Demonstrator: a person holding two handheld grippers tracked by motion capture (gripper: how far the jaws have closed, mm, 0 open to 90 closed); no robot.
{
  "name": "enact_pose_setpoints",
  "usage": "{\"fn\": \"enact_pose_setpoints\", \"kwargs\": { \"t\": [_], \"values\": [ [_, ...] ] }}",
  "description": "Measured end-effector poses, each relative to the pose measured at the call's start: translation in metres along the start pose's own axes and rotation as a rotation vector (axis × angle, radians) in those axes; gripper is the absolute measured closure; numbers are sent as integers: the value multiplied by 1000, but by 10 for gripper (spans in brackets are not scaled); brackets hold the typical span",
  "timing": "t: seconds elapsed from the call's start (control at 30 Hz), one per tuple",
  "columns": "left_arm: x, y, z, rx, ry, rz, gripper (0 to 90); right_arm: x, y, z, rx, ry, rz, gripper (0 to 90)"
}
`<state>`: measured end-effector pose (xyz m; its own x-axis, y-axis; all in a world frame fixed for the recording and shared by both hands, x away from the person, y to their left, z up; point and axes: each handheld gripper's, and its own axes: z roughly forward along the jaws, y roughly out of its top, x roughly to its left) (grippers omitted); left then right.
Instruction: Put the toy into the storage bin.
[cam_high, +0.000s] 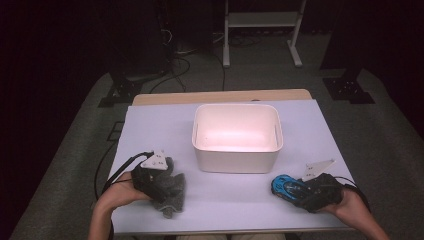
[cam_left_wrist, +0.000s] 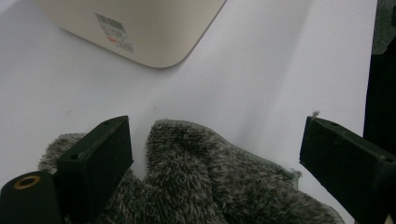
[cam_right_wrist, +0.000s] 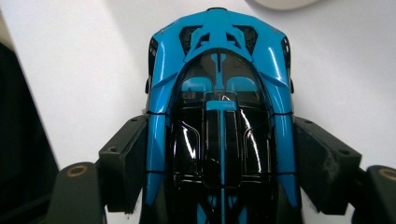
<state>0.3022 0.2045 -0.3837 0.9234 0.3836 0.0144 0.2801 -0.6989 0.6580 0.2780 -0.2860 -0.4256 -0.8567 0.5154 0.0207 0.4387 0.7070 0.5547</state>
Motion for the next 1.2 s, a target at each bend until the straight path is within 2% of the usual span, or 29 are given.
{"fn": "enact_pose_setpoints", "kwargs": {
  "t": [0.4, 0.67, 0.97, 1.2],
  "values": [
    [1, -1, 0, 1, 0, 1, 88, 9, 18, -23, -21, 39, -34, 252],
    [1, -1, -2, -3, 1, 2, 88, 16, 37, -54, -41, 56, -70, 252],
    [1, -1, -2, -9, 2, -3, 88, 25, 70, -93, -62, 53, -133, 252],
    [2, -2, -1, -5, -1, 1, 88, 26, 103, -108, -68, 74, -184, 252]
  ]
}}
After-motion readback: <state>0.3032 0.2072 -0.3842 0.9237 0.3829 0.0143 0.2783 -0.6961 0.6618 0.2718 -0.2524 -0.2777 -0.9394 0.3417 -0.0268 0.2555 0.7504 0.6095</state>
